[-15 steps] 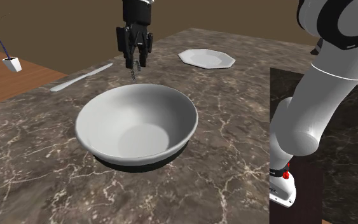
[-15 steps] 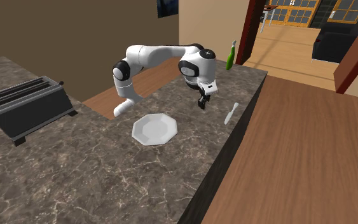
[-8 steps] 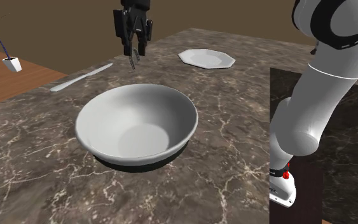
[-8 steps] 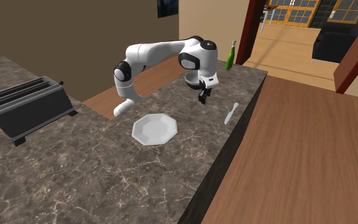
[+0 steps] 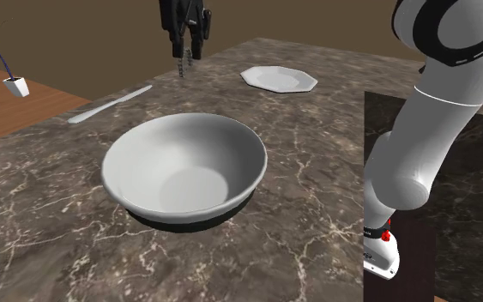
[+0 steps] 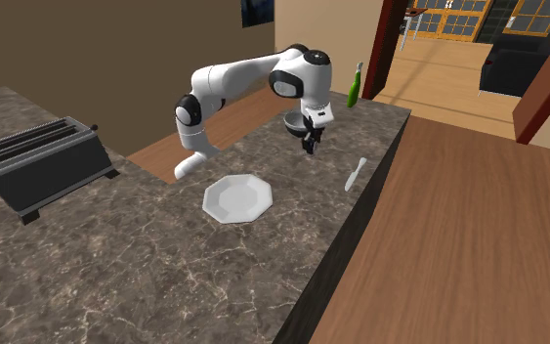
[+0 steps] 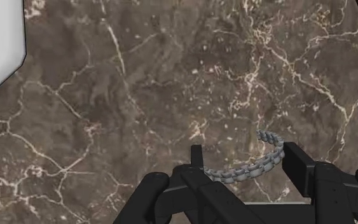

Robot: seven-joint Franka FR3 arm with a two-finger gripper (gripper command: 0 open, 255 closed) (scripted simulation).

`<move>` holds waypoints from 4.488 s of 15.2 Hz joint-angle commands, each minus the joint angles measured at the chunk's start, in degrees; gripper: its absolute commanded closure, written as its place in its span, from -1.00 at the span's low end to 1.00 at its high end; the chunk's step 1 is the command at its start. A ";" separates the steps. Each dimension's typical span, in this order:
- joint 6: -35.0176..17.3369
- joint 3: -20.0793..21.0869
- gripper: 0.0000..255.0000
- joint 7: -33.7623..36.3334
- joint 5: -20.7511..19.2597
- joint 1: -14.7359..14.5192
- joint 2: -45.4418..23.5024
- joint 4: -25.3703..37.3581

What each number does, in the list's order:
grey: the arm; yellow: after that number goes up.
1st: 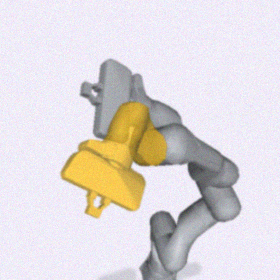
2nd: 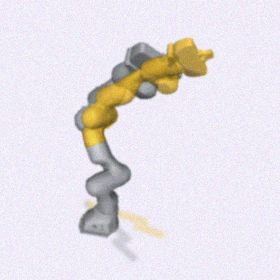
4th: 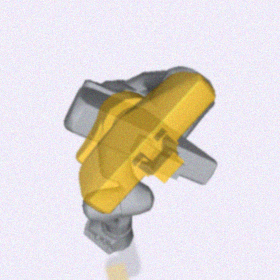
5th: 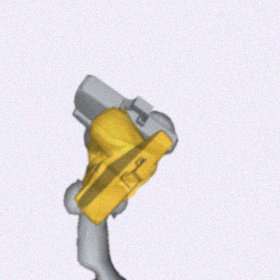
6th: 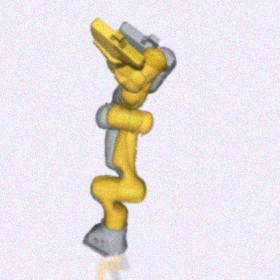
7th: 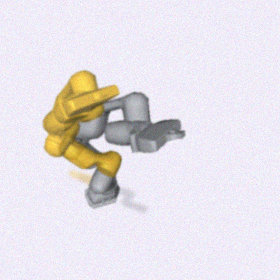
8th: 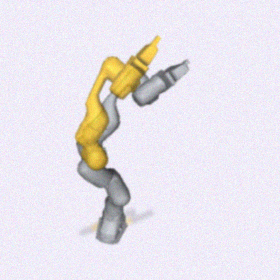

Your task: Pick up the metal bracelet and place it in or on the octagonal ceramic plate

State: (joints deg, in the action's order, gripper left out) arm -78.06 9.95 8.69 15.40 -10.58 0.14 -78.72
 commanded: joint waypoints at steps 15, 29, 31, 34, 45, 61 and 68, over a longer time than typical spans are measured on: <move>6.37 -12.92 1.00 -21.77 -1.87 9.38 13.48 -12.76; 5.52 -20.45 1.00 -34.74 -6.01 13.91 16.44 -19.15; 3.93 -20.36 1.00 -34.94 -6.17 13.95 17.11 -21.41; 0.14 -17.16 -1.00 -39.29 -14.03 12.26 17.96 -22.14; -18.61 -11.63 -1.00 -47.03 -31.54 9.91 23.33 -37.48; -18.61 -11.63 1.00 -47.02 -31.54 9.90 23.36 -37.51; -14.22 -11.40 1.00 -48.10 -31.34 9.92 22.22 -31.86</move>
State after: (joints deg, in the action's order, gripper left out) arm -93.09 -1.52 -39.26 -15.95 -0.65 22.45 -111.57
